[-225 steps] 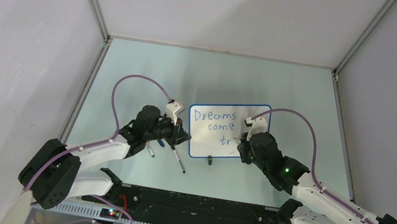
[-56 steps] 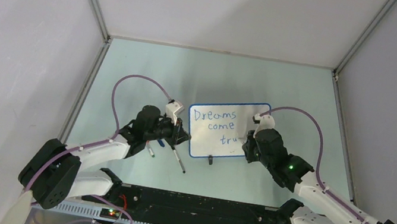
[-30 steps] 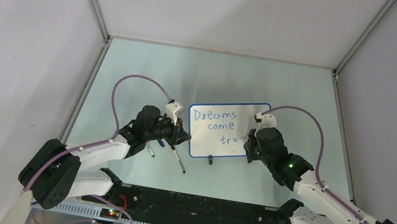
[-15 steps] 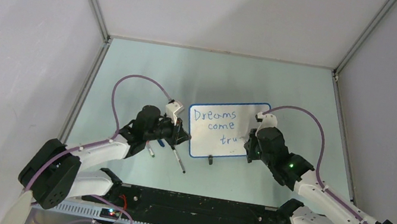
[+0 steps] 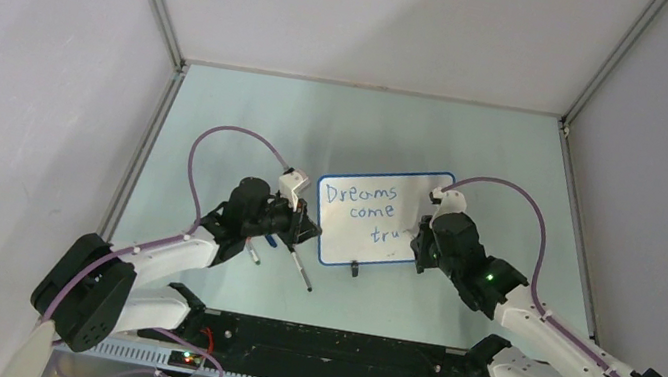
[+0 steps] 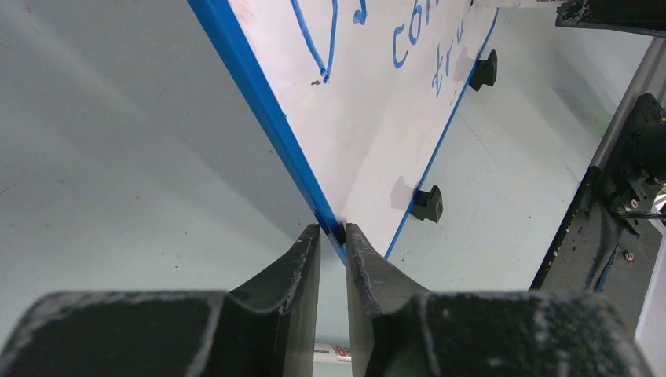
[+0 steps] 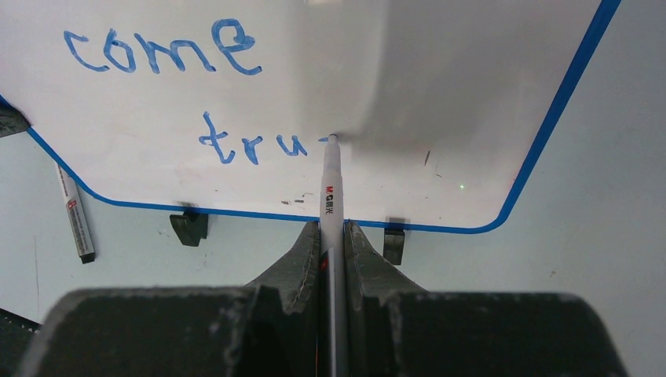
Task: Write a sentence on the whiteboard
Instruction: Write a sentence with the whiteboard marker.
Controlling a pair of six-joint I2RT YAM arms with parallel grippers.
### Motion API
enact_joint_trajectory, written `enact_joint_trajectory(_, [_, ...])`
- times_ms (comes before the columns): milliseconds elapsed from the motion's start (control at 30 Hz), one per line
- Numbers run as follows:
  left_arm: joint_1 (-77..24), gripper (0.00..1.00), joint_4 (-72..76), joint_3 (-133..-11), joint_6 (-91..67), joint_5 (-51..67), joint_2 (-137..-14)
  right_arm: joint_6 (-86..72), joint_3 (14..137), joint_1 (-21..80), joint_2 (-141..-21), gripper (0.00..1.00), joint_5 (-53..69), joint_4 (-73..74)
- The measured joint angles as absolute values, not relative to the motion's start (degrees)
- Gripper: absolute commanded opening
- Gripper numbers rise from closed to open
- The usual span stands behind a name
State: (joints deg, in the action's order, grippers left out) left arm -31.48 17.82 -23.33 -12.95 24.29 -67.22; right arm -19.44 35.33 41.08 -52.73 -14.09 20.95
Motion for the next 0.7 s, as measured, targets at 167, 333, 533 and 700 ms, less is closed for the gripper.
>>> enact_joint_trajectory(167, [-31.51, 0.23, 17.82, -23.33, -12.95, 24.29, -67.22, -19.44, 35.42, 41.01, -52.80, 0.00, -14.04, 20.97])
enact_joint_trajectory(333, [-31.51, 0.23, 17.82, -23.33, -12.95, 24.29, -67.22, -19.40, 35.88, 40.99, -53.17, 0.00, -13.93, 21.04])
enact_joint_trajectory(533, [-31.51, 0.23, 17.82, -23.33, -12.95, 24.29, -67.22, -19.25, 36.14, 40.99, -53.43, 0.00, -13.65, 20.95])
enact_joint_trajectory(700, [-31.51, 0.23, 17.82, -23.31, -12.95, 24.29, -67.22, -19.22, 36.14, 40.99, -53.43, 0.00, -13.52, 20.91])
